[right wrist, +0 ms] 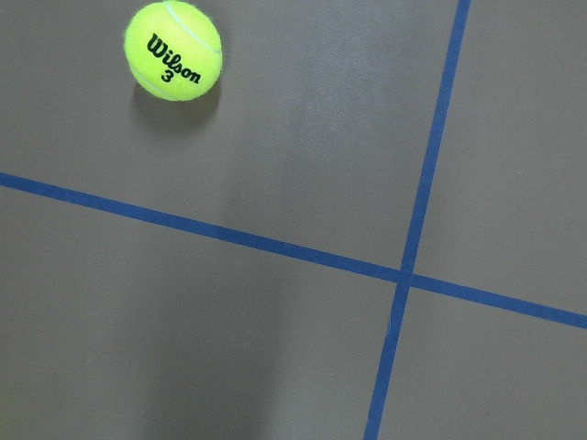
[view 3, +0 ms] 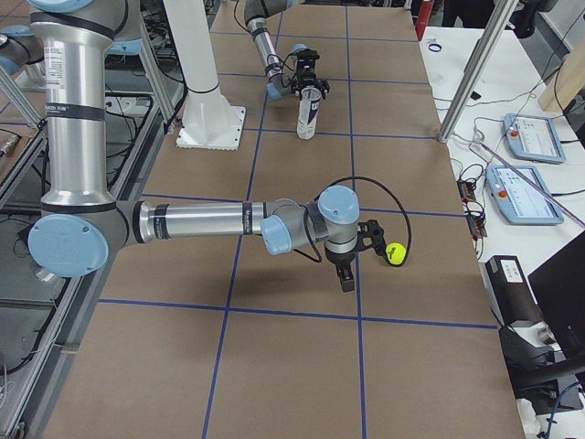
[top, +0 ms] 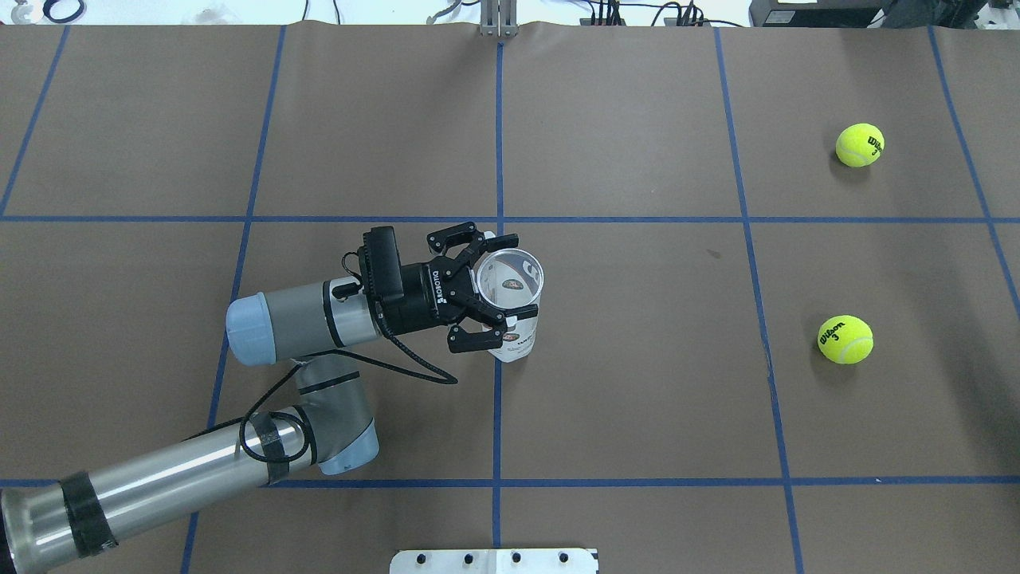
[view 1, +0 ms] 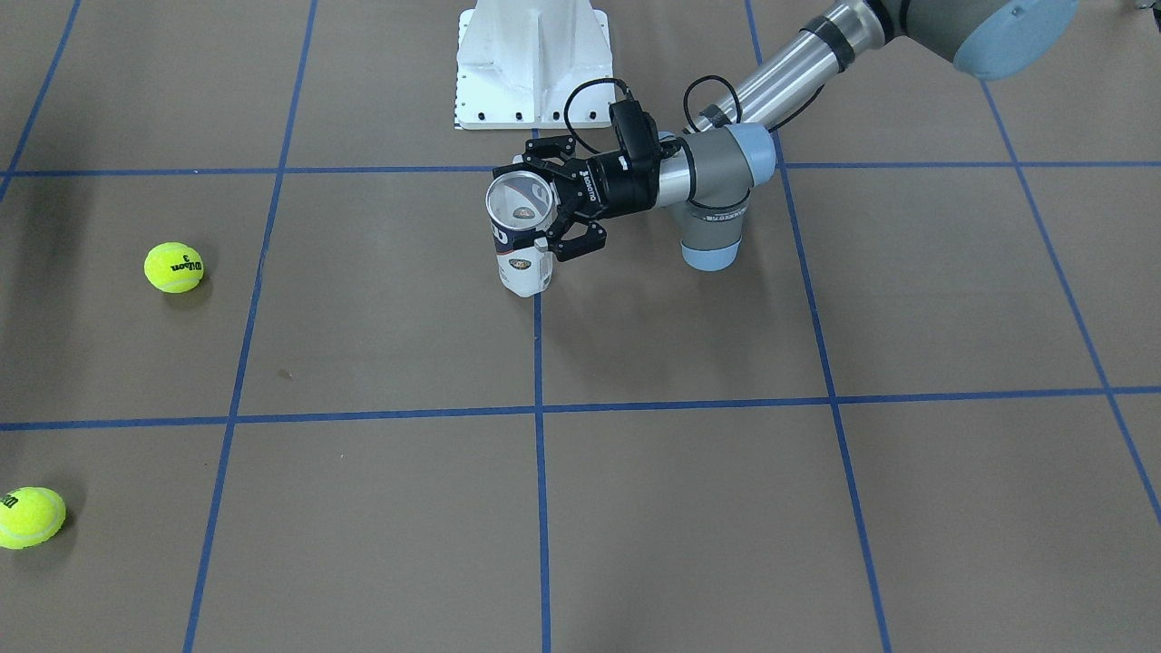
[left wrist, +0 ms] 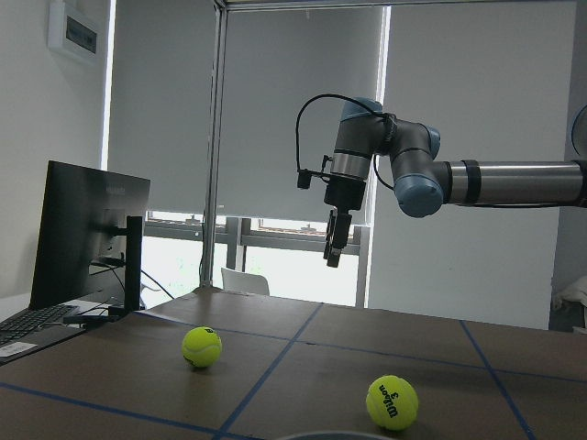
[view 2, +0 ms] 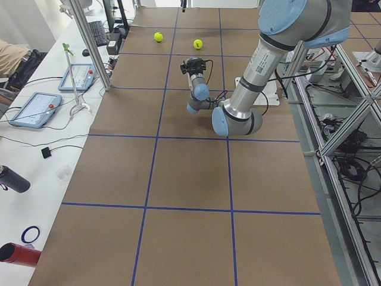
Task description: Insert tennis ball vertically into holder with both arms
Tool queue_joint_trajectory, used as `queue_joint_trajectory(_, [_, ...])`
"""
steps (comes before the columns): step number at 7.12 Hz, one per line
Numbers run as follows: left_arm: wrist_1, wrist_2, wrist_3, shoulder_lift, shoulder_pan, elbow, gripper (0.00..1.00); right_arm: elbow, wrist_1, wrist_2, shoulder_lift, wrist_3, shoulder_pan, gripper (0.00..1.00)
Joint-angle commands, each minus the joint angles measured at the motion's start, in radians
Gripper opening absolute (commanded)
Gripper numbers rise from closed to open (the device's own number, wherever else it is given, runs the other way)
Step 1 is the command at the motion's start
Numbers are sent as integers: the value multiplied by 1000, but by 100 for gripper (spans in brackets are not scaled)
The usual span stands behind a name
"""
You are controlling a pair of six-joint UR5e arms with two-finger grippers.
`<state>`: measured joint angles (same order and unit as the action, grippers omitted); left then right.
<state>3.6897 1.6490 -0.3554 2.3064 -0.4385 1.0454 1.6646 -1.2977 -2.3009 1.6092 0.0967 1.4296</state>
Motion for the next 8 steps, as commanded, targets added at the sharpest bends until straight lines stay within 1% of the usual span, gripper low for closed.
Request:
queue_joint_trajectory(1, [13,0,0,-22,4,7,99,0,0,0,0,0,0,99])
queue_joint_trajectory(8, [6,-3,13,-21,14,-2,99,-5,0,0,0,0,0,99])
